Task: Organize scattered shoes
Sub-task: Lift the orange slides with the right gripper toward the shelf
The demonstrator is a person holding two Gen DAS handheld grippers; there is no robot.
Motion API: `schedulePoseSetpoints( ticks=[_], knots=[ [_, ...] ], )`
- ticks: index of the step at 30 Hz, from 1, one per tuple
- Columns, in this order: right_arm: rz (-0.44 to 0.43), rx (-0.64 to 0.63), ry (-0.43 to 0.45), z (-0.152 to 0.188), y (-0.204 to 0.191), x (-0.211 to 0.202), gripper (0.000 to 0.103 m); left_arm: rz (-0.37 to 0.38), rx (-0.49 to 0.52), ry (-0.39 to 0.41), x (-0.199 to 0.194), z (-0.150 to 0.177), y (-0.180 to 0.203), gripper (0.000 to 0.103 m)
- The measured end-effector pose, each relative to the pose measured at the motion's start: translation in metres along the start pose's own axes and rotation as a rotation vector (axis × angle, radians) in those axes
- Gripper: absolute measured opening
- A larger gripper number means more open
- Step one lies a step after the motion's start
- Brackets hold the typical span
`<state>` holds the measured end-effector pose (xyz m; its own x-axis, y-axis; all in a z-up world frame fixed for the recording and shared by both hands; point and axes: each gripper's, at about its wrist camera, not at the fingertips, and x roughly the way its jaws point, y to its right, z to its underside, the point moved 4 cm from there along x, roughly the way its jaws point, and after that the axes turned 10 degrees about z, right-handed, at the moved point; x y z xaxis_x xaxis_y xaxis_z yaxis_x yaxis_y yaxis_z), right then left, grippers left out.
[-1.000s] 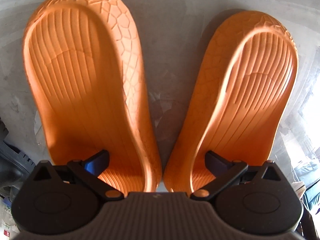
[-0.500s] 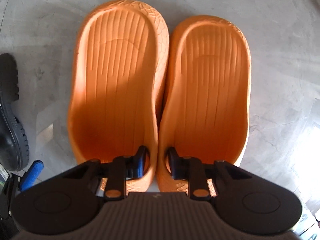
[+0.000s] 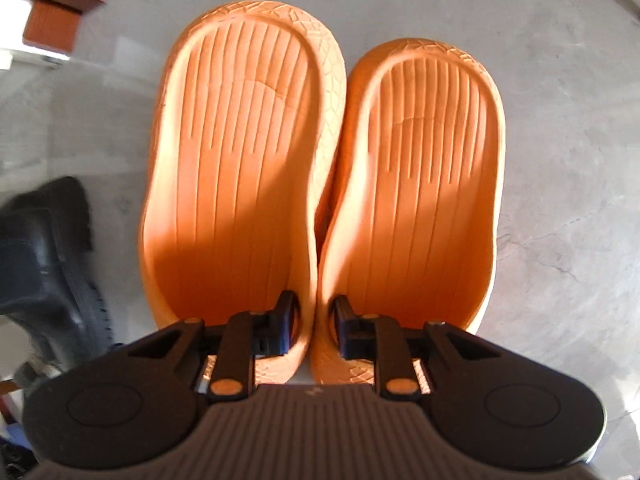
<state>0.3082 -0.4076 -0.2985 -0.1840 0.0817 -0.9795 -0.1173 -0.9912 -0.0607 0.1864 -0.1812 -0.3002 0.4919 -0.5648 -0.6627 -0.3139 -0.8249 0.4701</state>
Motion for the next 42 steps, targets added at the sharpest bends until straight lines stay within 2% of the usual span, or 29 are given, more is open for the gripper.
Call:
schedulePoseSetpoints(
  ticks=[4, 9, 12, 13, 16, 20, 22, 24, 28, 30, 33, 34, 38, 42],
  knots=[
    [-0.044, 0.000, 0.050, 0.004, 0.011, -0.021, 0.024, -0.017, 0.014, 0.013, -0.007, -0.002, 0.004, 0.049],
    [-0.082, -0.025, 0.100, 0.008, 0.031, -0.070, 0.024, -0.015, 0.016, 0.001, -0.013, -0.010, 0.010, 0.049],
    [-0.061, -0.064, 0.144, 0.008, 0.039, -0.109, 0.024, 0.006, 0.020, 0.012, -0.026, -0.024, 0.018, 0.049],
    [-0.055, -0.075, 0.160, 0.008, 0.042, -0.121, 0.024, -0.013, 0.026, 0.012, -0.033, -0.032, 0.022, 0.049],
    [-0.082, -0.079, 0.175, 0.011, 0.049, -0.149, 0.024, -0.060, 0.050, 0.024, -0.063, -0.068, 0.042, 0.049],
    [-0.130, -0.080, 0.126, 0.032, 0.061, -0.211, 0.024, -0.108, 0.083, -0.009, -0.117, -0.128, 0.085, 0.049],
    [-0.144, -0.076, 0.098, -0.003, 0.011, -0.267, 0.024, -0.127, 0.079, -0.028, -0.148, -0.153, 0.107, 0.049],
    [-0.150, -0.078, 0.080, 0.015, 0.016, -0.284, 0.024, -0.140, 0.069, -0.040, -0.175, -0.173, 0.126, 0.050],
    [-0.145, -0.084, 0.028, 0.030, 0.021, -0.361, 0.024, -0.183, 0.042, -0.091, -0.237, -0.209, 0.178, 0.050],
    [-0.140, -0.091, 0.007, 0.031, 0.021, -0.406, 0.024, -0.191, 0.035, -0.109, -0.255, -0.218, 0.198, 0.050],
    [-0.114, -0.108, 0.007, 0.001, -0.016, -0.470, 0.024, -0.196, 0.022, -0.132, -0.282, -0.243, 0.237, 0.050],
    [-0.102, -0.116, 0.013, -0.012, -0.014, -0.498, 0.024, -0.202, 0.019, -0.133, -0.286, -0.252, 0.245, 0.050],
    [-0.065, -0.142, 0.050, -0.039, -0.010, -0.565, 0.024, -0.187, -0.060, -0.094, -0.303, -0.288, 0.278, 0.051],
    [-0.041, -0.182, 0.118, -0.094, -0.022, -0.630, 0.024, -0.183, -0.080, -0.052, -0.309, -0.324, 0.297, 0.051]
  ],
)
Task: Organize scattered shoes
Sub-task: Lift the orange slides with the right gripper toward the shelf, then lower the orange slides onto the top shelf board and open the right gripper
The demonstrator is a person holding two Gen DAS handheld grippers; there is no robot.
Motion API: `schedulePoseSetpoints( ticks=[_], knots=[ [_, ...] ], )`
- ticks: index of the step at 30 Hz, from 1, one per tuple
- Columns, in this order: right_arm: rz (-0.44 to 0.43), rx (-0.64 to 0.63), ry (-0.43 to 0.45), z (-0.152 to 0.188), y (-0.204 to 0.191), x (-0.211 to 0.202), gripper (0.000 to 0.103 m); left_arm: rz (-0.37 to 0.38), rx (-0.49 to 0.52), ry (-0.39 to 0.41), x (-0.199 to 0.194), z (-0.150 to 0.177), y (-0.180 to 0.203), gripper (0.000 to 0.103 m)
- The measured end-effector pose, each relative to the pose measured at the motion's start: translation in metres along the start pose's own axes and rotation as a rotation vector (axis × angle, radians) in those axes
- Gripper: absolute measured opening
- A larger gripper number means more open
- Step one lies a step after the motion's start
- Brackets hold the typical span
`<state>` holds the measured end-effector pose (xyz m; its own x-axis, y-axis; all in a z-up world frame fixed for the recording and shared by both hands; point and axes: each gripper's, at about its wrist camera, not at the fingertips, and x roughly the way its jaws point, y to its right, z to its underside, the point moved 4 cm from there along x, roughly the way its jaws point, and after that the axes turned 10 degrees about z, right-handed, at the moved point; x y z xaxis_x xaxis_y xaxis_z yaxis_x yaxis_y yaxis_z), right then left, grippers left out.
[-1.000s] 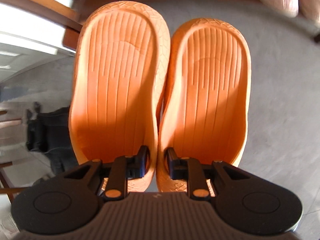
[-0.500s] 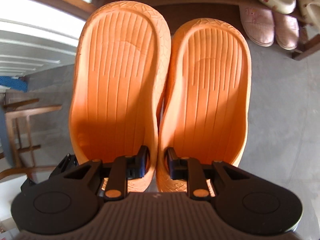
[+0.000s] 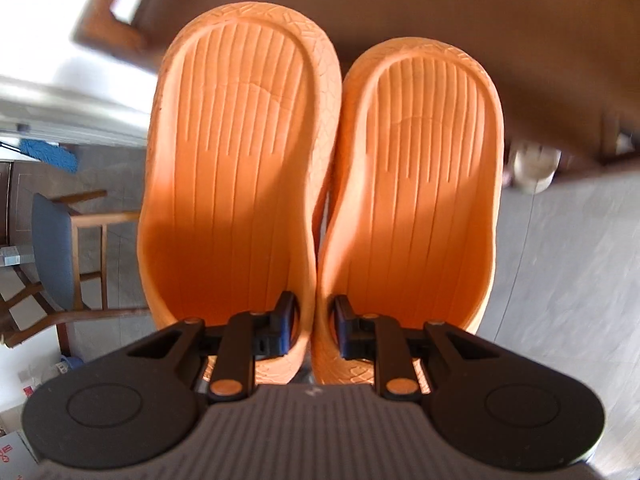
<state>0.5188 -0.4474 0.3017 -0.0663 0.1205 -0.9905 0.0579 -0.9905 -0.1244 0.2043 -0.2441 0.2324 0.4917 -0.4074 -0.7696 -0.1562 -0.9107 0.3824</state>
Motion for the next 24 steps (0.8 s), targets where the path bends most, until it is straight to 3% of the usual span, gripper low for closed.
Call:
schedulePoseSetpoints(
  ticks=[7, 11, 14, 22, 24],
  knots=[
    [0.009, -0.038, 0.069, -0.132, -0.031, -0.005, 0.024, -0.020, 0.087, 0.011, 0.008, -0.073, 0.002, 0.051],
    [0.037, -0.088, 0.094, -0.227, -0.059, 0.030, 0.024, -0.065, 0.216, -0.046, 0.033, -0.116, -0.005, 0.052],
    [0.085, -0.128, 0.045, -0.282, -0.077, 0.058, 0.024, -0.049, 0.217, -0.069, 0.047, -0.141, -0.015, 0.052],
    [0.159, -0.115, -0.068, -0.354, -0.087, 0.117, 0.026, -0.040, 0.133, -0.031, 0.061, -0.181, -0.042, 0.052],
    [0.179, -0.125, -0.078, -0.361, -0.085, 0.125, 0.031, -0.034, 0.127, -0.035, 0.062, -0.182, -0.043, 0.052]
  ],
)
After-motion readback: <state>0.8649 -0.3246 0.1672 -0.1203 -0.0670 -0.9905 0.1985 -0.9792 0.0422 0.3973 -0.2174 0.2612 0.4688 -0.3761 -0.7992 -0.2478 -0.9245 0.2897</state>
